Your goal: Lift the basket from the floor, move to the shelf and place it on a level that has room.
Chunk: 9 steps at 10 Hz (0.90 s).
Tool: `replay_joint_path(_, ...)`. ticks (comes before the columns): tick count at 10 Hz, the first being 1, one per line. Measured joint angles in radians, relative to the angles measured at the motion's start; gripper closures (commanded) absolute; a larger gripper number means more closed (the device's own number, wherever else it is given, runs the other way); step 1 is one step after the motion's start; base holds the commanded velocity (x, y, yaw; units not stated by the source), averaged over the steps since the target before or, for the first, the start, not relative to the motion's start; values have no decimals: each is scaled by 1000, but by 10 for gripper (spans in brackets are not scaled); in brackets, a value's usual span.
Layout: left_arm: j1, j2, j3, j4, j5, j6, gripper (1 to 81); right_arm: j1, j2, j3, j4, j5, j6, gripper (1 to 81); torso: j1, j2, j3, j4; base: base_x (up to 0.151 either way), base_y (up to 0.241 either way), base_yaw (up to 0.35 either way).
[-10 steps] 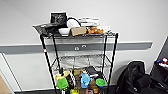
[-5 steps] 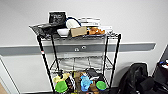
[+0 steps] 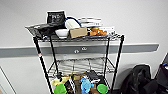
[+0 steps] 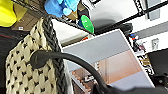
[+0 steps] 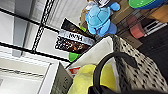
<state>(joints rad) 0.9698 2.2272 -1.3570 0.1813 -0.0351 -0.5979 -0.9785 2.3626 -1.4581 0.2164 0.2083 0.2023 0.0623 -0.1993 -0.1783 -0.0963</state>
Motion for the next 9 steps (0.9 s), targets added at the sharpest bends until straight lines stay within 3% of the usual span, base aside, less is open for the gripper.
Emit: replay_joint_path(9, 0, 0, 0, 0, -3, 1, 811, 1, 0, 0, 0, 0, 0, 811, 0, 0, 0, 0, 101, 0, 0)
